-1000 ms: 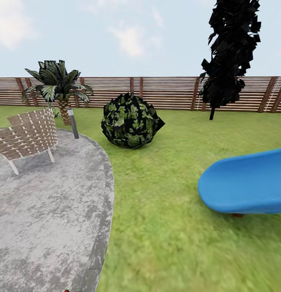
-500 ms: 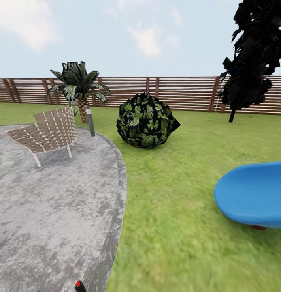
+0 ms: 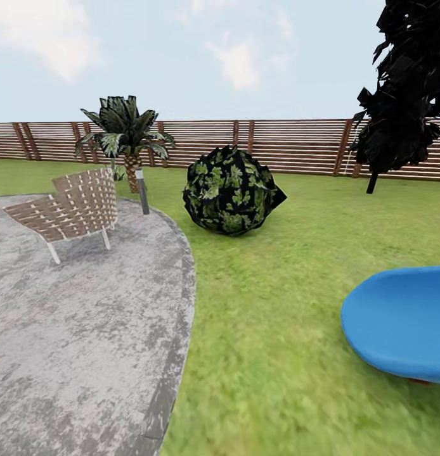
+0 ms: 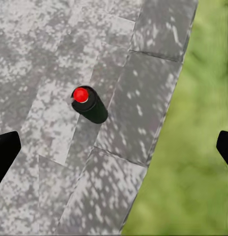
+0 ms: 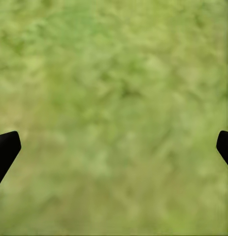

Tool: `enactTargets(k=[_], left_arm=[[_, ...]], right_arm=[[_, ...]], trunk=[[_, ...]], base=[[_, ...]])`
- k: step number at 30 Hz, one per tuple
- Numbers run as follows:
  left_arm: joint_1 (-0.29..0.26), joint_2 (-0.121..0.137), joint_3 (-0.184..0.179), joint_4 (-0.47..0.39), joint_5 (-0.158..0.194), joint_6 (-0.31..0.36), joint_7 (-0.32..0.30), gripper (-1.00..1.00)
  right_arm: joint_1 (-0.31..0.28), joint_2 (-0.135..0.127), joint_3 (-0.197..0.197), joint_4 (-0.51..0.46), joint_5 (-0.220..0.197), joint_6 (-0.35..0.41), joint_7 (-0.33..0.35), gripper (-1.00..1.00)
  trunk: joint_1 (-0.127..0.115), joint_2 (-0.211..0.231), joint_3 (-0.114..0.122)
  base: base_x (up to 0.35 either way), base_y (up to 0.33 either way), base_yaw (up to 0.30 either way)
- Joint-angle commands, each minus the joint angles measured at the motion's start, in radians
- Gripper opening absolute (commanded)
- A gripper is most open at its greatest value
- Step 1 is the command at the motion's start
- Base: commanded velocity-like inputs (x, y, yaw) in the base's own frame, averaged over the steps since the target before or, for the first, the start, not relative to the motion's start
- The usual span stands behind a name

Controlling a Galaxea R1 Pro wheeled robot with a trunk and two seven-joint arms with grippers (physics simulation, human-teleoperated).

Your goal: In the garden, pick up the pesticide atomizer on the floor and spray pesticide onto both trees until each tree trunk is fully covered.

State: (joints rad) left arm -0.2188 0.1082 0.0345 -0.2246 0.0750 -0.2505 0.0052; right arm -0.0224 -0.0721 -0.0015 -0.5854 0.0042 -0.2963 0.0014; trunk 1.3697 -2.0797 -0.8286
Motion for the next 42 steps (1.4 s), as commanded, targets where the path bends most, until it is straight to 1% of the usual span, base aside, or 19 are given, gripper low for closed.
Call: enactTargets(k=[1,18,24,42], left_arm=[[-0.001,0.0,0.0,0.001,0.008,-0.003,-0.001,1.0],[-0.001,-0.002,-0.001,0.001,0.007,-0.003,-0.001,1.0],[-0.001,-0.002,-0.001,0.001,0.007,-0.003,-0.001,1.0],[-0.001,-0.001,0.001,0.001,0.008,-0.003,-0.001,1.0]], right_arm=[[-0.001,0.0,0.0,0.001,0.0,-0.003,0.0,1.0],[-0.001,0.0,0.001,0.002,0.0,-0.003,0.0,1.0],[-0.001,0.0,0.001,0.002,0.0,-0.003,-0.001,1.0],[-0.001,0.0,0.002,0.002,0.0,-0.003,-0.002,1.0]], trunk=[[0.0,0.0,-0.001],[0.0,0.0,-0.001],[0.0,0.0,-0.001],[0.0,0.0,-0.001]], base=[[0.268,-0.174,0.0],[0.259,-0.194,0.019],[0.227,-0.213,0.219],[0.189,-0.225,0.275]])
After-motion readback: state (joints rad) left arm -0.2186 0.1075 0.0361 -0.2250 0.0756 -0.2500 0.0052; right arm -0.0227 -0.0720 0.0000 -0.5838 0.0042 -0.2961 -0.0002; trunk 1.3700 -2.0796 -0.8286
